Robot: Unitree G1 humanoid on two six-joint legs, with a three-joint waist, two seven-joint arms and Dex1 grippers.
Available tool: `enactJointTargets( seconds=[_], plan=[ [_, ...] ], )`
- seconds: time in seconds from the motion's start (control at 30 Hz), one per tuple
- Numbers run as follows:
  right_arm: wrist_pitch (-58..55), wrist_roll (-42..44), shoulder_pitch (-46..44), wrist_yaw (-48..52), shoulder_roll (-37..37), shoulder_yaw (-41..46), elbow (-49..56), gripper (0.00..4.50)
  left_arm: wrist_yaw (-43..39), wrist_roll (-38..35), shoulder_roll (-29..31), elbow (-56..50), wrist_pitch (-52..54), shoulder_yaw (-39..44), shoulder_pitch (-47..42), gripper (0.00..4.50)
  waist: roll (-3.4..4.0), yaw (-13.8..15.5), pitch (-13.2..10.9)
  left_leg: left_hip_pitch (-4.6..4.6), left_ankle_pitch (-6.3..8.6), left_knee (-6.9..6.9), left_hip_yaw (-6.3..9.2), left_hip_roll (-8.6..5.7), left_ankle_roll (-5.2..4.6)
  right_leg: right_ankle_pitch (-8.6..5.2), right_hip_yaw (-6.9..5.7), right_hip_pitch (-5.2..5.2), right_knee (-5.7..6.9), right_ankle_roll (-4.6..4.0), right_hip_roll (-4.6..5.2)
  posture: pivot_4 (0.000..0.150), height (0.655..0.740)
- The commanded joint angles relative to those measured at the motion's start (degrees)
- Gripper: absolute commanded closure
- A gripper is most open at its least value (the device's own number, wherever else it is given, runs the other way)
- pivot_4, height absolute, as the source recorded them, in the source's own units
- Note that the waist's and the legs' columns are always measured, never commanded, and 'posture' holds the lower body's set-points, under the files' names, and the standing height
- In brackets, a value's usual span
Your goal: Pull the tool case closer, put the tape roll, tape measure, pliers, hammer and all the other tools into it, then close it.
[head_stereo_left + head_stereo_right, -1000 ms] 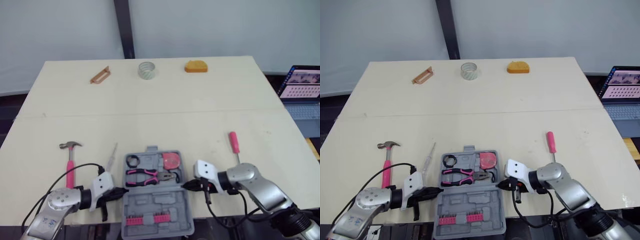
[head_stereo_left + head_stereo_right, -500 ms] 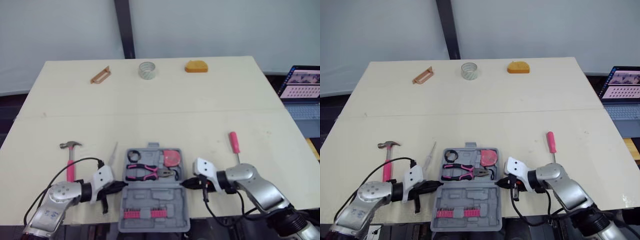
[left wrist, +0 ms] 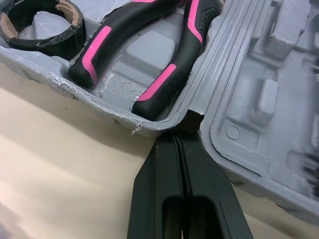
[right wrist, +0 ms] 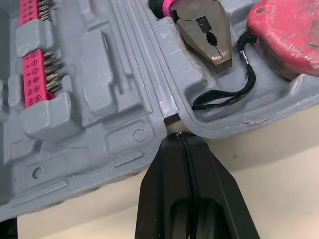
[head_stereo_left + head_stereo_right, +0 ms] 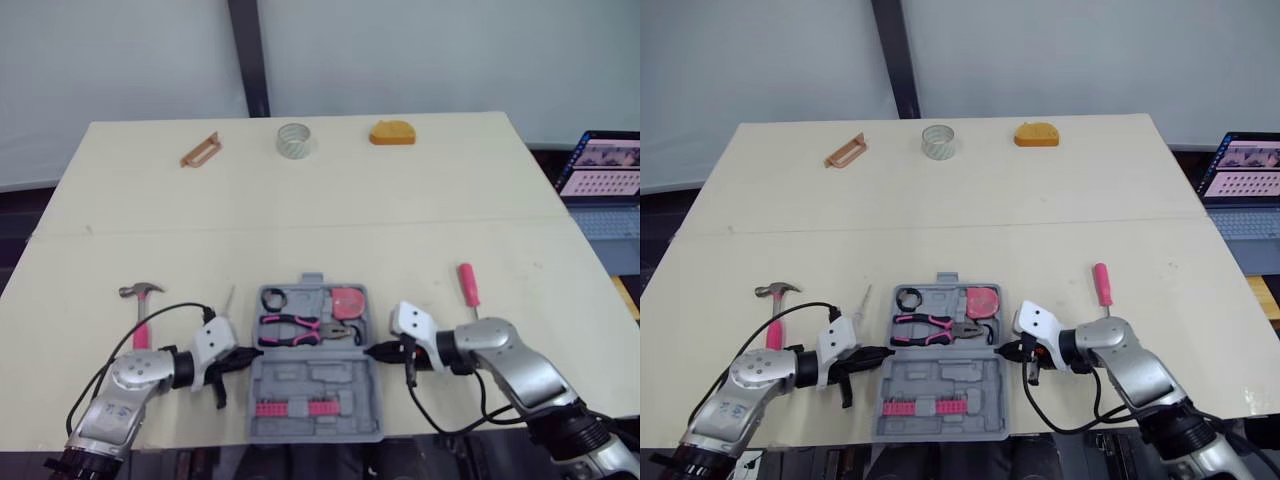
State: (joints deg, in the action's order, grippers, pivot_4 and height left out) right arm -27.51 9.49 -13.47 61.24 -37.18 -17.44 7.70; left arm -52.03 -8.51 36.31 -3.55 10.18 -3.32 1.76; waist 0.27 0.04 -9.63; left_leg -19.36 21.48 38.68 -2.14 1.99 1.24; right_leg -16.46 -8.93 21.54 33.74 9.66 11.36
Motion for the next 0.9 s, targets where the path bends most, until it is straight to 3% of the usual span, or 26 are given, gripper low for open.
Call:
enactJointTargets(
  seconds=[0.03, 0.9],
  plan=[
    [1.40, 0.71, -1.24, -0.32, 1.43, 0.20, 0.62, 4.50, -0.27, -0.69, -1.24, -1.80, -1.02, -1.41, -1.03, 4.48, 0.00, -0.03, 0.00, 0.00, 0.00, 0.00, 0.00, 0.00, 0.00, 0.00, 0.00, 0.00, 0.00, 0.00, 0.00, 0.150, 0.7400],
    [2.21, -0.75, -3.70, -1.62, 3.79, 1.10, -2.11, 4.50, 2.53, 1.11, -3.77, 0.57, -4.24, -0.82, -4.27, 4.48, 0.00, -0.10, 0.00, -0.03, 0.00, -0.01, 0.00, 0.00, 0.00, 0.00, -0.01, 0.02, -0.01, 0.00, 0.00, 0.150, 0.7400]
  ],
)
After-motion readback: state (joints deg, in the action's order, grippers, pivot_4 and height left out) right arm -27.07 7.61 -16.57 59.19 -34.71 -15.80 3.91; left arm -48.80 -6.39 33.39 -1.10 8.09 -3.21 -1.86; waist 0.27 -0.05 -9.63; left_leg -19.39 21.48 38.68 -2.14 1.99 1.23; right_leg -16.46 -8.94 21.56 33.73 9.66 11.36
